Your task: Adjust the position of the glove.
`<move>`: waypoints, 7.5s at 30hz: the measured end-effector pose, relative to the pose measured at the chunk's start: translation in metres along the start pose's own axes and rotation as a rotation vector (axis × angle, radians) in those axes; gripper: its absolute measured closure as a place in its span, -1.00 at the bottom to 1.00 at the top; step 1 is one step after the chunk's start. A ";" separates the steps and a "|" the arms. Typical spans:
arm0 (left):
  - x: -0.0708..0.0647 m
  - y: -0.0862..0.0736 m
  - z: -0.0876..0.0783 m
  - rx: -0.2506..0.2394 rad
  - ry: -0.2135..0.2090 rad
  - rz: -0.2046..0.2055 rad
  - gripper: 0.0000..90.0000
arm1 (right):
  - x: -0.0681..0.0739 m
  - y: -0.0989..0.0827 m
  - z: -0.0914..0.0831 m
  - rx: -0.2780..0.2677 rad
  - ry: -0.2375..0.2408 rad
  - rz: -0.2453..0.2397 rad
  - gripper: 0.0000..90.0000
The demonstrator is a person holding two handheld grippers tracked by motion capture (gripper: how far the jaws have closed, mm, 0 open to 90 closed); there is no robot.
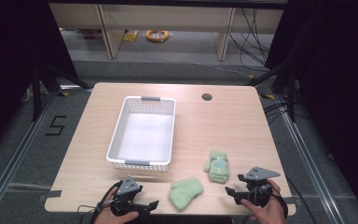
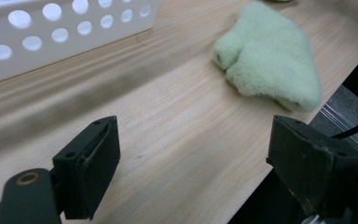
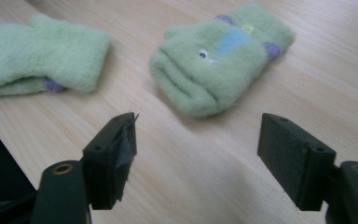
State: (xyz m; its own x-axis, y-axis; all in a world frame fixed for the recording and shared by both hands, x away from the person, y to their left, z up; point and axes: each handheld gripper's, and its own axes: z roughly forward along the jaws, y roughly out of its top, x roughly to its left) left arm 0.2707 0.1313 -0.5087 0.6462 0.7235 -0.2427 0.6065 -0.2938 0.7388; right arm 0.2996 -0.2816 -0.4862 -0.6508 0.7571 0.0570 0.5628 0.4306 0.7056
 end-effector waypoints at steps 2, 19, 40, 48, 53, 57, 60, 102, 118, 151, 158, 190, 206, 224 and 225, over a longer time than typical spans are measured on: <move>0.000 0.000 0.000 0.000 0.000 0.000 -0.64 | 0.001 0.000 0.000 0.000 0.001 0.013 -0.33; -0.002 0.000 0.003 0.016 -0.026 0.022 -0.64 | 0.008 0.009 0.002 -0.030 0.057 -0.018 -0.29; -0.020 0.009 0.010 -0.011 -0.070 0.005 -0.56 | 0.027 0.038 0.016 -0.065 0.123 -0.104 -0.02; -0.027 0.016 0.016 0.011 -0.094 0.012 -0.40 | 0.035 0.058 0.031 -0.049 0.169 -0.140 0.07; -0.032 0.021 0.022 0.033 -0.119 0.032 -0.22 | 0.040 0.068 0.046 -0.024 0.193 -0.167 0.20; -0.033 0.023 0.028 0.029 -0.133 0.038 -0.08 | 0.044 0.073 0.057 0.017 0.211 -0.200 0.26; -0.035 0.025 0.031 0.026 -0.129 0.040 -0.03 | 0.046 0.075 0.062 0.034 0.214 -0.215 0.28; -0.031 0.057 0.053 0.068 -0.150 0.140 0.81 | 0.042 0.053 0.045 0.024 0.275 -0.024 0.92; -0.030 0.055 0.071 0.109 -0.156 0.153 0.73 | 0.039 0.031 0.050 0.085 0.210 -0.013 0.83; -0.030 0.045 0.020 0.017 -0.137 0.059 -0.31 | -0.028 0.065 0.044 0.040 0.032 -0.091 0.31; -0.028 0.035 0.021 0.039 -0.117 0.060 -0.33 | -0.034 0.071 0.063 0.102 0.060 -0.137 0.27; -0.026 0.033 0.020 0.028 -0.112 0.080 -0.29 | -0.033 0.064 0.059 0.044 0.088 0.043 0.86; -0.031 0.036 0.018 0.007 -0.118 0.071 -0.28 | 0.018 0.080 0.017 -0.114 0.201 0.030 0.86; -0.047 0.036 0.022 0.005 -0.152 0.099 -0.21 | 0.067 0.063 0.029 -0.092 0.280 0.074 0.85; -0.048 0.036 0.022 0.013 -0.153 0.087 -0.21 | 0.066 0.062 0.032 -0.089 0.292 0.053 0.85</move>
State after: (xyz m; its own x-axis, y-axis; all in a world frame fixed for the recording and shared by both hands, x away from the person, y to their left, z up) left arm 0.2718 0.0724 -0.4844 0.7590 0.5918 -0.2715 0.5504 -0.3602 0.7532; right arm 0.3075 -0.1892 -0.4611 -0.7480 0.5988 0.2864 0.5613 0.3404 0.7544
